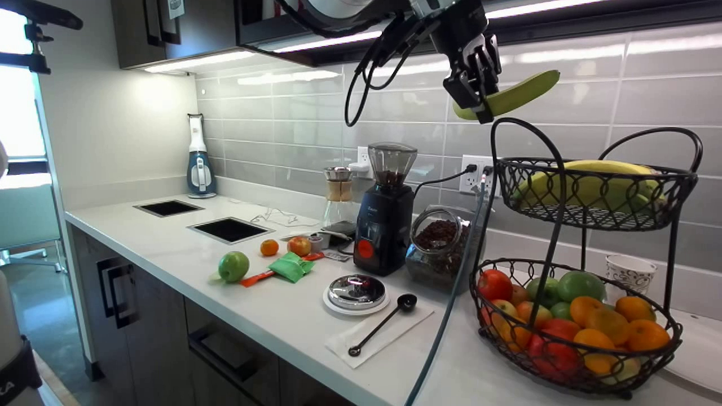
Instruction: Put the banana, on the counter, next to the other bananas
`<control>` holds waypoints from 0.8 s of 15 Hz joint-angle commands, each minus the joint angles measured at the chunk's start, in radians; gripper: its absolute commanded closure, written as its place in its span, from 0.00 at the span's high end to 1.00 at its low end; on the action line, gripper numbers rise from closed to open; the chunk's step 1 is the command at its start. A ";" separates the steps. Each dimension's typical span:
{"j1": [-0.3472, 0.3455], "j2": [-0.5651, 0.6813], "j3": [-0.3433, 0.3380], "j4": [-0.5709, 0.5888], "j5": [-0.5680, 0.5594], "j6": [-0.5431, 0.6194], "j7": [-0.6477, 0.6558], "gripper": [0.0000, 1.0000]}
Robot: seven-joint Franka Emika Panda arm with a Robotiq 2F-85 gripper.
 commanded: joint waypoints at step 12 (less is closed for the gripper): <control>0.027 0.170 -0.126 0.254 0.102 -0.120 -0.149 0.18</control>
